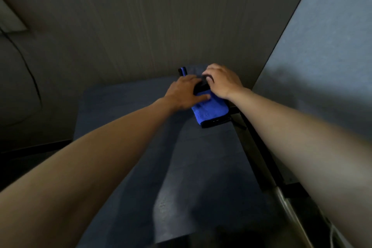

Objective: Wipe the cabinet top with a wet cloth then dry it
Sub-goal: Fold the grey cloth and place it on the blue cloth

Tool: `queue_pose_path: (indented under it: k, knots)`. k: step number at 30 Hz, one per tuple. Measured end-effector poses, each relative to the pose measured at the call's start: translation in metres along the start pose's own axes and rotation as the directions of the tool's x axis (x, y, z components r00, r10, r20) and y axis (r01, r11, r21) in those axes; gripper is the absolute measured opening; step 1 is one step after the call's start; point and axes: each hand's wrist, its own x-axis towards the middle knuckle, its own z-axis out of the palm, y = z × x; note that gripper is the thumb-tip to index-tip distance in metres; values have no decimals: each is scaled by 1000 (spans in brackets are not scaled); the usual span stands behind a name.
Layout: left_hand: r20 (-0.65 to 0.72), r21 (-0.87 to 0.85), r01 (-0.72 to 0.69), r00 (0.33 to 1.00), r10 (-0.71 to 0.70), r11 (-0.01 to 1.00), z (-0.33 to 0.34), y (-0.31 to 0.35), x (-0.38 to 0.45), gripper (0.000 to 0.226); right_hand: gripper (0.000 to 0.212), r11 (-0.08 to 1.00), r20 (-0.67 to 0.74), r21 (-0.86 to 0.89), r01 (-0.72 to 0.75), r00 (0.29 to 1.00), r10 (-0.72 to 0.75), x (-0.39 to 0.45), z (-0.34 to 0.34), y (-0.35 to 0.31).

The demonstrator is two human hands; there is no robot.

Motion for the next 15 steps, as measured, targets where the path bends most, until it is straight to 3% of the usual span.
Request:
queue_pose_path:
  k: [3,7,15]
  knots:
    - [2,97,-60,998,60,993,13,-4,-16,81,45,988,130,-148,47,991,-27,-15,-1,-6]
    - [-33,83,-32,999,35,996,21,-4,-25,74,54,973,249,-223,57,968,1,-29,11,-8]
    - [28,-14,-3,1000,3,1000,16,-1,-24,66,55,980,257,-179,-85,958,130,-35,22,-16]
